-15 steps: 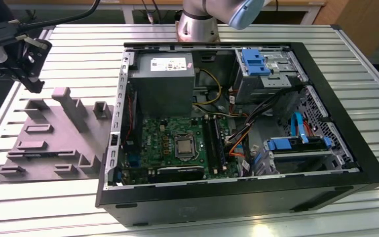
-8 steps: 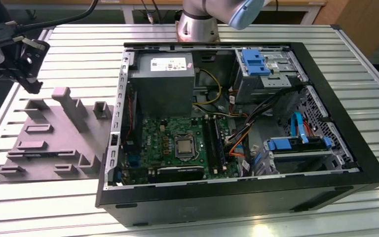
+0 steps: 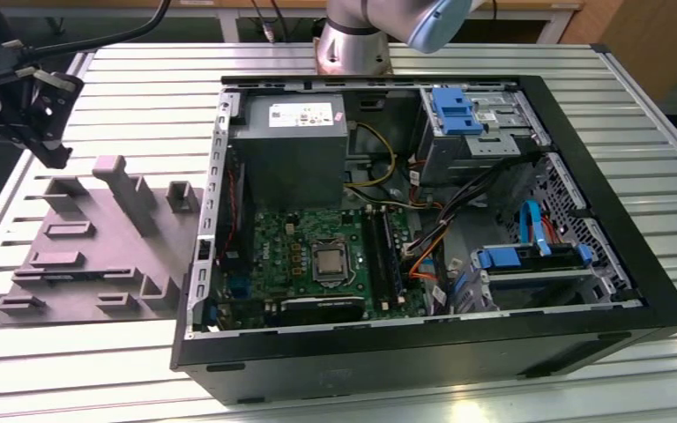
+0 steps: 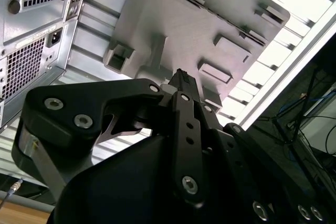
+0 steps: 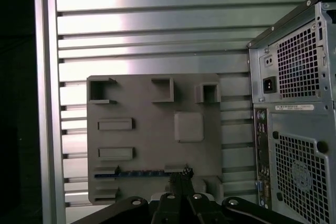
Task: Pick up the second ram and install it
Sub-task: 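Reach for the second ram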
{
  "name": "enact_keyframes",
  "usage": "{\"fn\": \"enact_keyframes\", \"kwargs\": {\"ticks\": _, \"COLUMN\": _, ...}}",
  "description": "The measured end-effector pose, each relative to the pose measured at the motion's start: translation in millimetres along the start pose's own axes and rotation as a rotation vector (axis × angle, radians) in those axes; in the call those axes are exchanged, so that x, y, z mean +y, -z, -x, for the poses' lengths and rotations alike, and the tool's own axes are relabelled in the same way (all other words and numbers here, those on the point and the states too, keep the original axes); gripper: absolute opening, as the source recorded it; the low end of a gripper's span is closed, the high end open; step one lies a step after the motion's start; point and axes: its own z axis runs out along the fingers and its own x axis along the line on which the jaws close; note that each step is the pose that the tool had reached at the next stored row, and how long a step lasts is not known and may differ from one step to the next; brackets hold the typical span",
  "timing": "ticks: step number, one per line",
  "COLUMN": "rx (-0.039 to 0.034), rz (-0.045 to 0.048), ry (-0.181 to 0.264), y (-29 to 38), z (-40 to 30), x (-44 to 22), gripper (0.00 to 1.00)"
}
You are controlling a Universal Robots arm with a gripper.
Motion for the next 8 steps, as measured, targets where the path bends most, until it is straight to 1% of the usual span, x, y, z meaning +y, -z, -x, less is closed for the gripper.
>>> {"fn": "enact_keyframes", "kwargs": {"ticks": 8, "rx": 0.0, "rz": 0.0, "ry": 0.0, "y": -1.3, "z": -4.4, "x": -0.7, "gripper": 0.11}}
